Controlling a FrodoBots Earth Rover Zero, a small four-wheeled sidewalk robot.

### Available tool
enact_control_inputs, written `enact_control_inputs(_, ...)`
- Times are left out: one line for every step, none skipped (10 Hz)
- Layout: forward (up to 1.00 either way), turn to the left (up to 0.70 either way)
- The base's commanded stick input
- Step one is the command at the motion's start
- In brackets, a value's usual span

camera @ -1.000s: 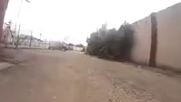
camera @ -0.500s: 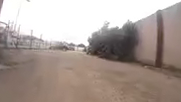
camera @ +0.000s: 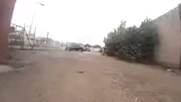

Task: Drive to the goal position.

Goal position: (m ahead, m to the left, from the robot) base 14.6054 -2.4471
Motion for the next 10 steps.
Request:
enact_control_inputs(0.7, 0.0)
enact_control_inputs(0.7, 0.0)
enact_control_inputs(0.7, 0.0)
enact_control_inputs(0.7, 0.0)
enact_control_inputs(0.7, 0.0)
enact_control_inputs(0.7, 0.0)
enact_control_inputs(0.7, 0.0)
enact_control_inputs(0.7, 0.0)
enact_control_inputs(0.7, 0.0)
enact_control_inputs(0.7, 0.0)
